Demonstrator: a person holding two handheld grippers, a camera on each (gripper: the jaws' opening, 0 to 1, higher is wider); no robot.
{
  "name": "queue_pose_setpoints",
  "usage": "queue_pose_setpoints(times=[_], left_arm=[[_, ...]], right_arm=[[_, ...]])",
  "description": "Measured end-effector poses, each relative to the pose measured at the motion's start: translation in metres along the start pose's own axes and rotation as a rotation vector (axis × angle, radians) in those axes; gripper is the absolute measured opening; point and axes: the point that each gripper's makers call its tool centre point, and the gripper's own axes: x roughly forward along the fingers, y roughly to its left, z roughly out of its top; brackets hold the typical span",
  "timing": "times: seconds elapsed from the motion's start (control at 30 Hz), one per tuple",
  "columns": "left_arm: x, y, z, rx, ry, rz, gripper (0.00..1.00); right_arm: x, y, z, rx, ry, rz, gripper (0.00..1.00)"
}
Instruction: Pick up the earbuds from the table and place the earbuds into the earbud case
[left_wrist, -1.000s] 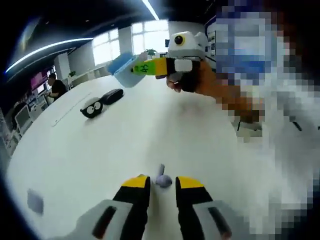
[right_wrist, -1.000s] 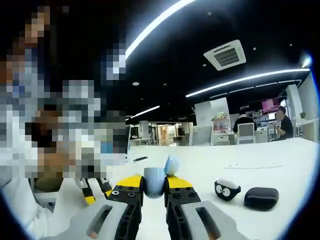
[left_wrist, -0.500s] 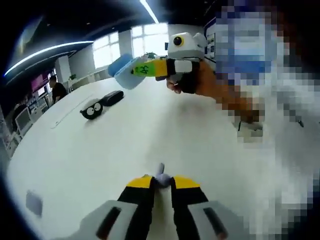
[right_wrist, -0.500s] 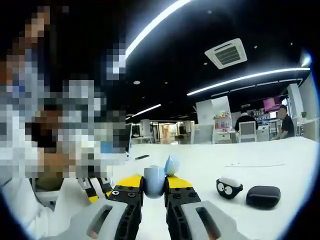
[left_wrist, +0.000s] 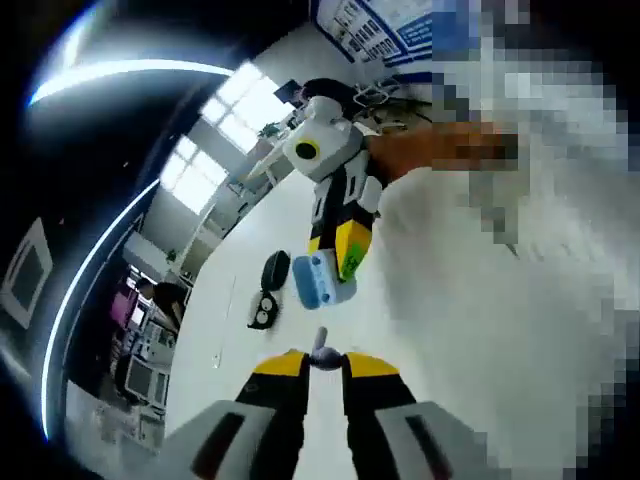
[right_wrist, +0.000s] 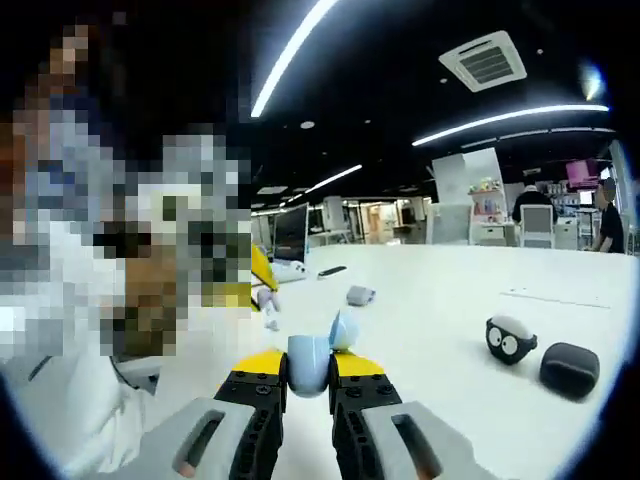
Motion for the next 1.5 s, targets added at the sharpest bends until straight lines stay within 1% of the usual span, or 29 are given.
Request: queue_pose_setpoints(times=[0.03, 0.07, 0.2, 0.23, 0.33, 0.37, 0.4, 0.53, 0.6, 0.77, 1.0, 1.13, 1.27, 1.5], left_arm=[[-0.002, 0.002, 0.005, 0.028, -0.005, -0.001, 0.15], [-0.003, 0.002, 0.007, 0.036, -0.007, -0.005, 0.15], [-0.006, 0.005, 0.024, 0.158, -0.022, -0.024, 0.15], [-0.007, 0.005, 0.025, 0.168, -0.025, -0.024, 0.15], [-0.002, -0.006, 0.033, 0.229, -0.038, -0.064, 0.15], [0.001, -0.01, 0.034, 0.264, -0.031, -0.073, 0.15], [0.004, -0.014, 0.034, 0.279, -0.027, -0.079, 0.15], [0.011, -0.021, 0.036, 0.315, -0.019, -0.114, 0.15], [0.015, -0.022, 0.036, 0.336, -0.012, -0.125, 0.15], [0.017, -0.021, 0.04, 0.351, -0.02, -0.139, 0.15], [0.021, -0.026, 0.046, 0.364, -0.029, -0.154, 0.15], [0.025, -0.031, 0.044, 0.368, -0.014, -0.175, 0.15], [0.027, -0.031, 0.043, 0.366, -0.004, -0.177, 0.15], [0.03, -0.036, 0.045, 0.368, -0.006, -0.194, 0.15]], right_arm=[[0.0, 0.003, -0.001, 0.004, 0.008, 0.014, 0.15], [0.001, 0.005, -0.002, 0.006, 0.017, 0.024, 0.15], [0.001, 0.012, -0.005, 0.015, 0.043, 0.054, 0.15], [0.001, 0.012, -0.005, 0.017, 0.043, 0.057, 0.15], [0.0, 0.019, -0.003, 0.041, 0.038, 0.089, 0.15], [0.0, 0.023, -0.001, 0.049, 0.033, 0.106, 0.15], [-0.001, 0.025, -0.001, 0.051, 0.035, 0.119, 0.15], [-0.002, 0.031, -0.002, 0.057, 0.044, 0.142, 0.15], [-0.002, 0.032, -0.004, 0.05, 0.057, 0.141, 0.15], [0.0, 0.037, -0.007, 0.038, 0.077, 0.159, 0.15], [0.001, 0.038, -0.008, 0.04, 0.077, 0.161, 0.15], [0.002, 0.038, -0.008, 0.033, 0.082, 0.156, 0.15], [0.002, 0.039, -0.009, 0.028, 0.088, 0.154, 0.15], [0.003, 0.04, -0.011, 0.018, 0.099, 0.148, 0.15]])
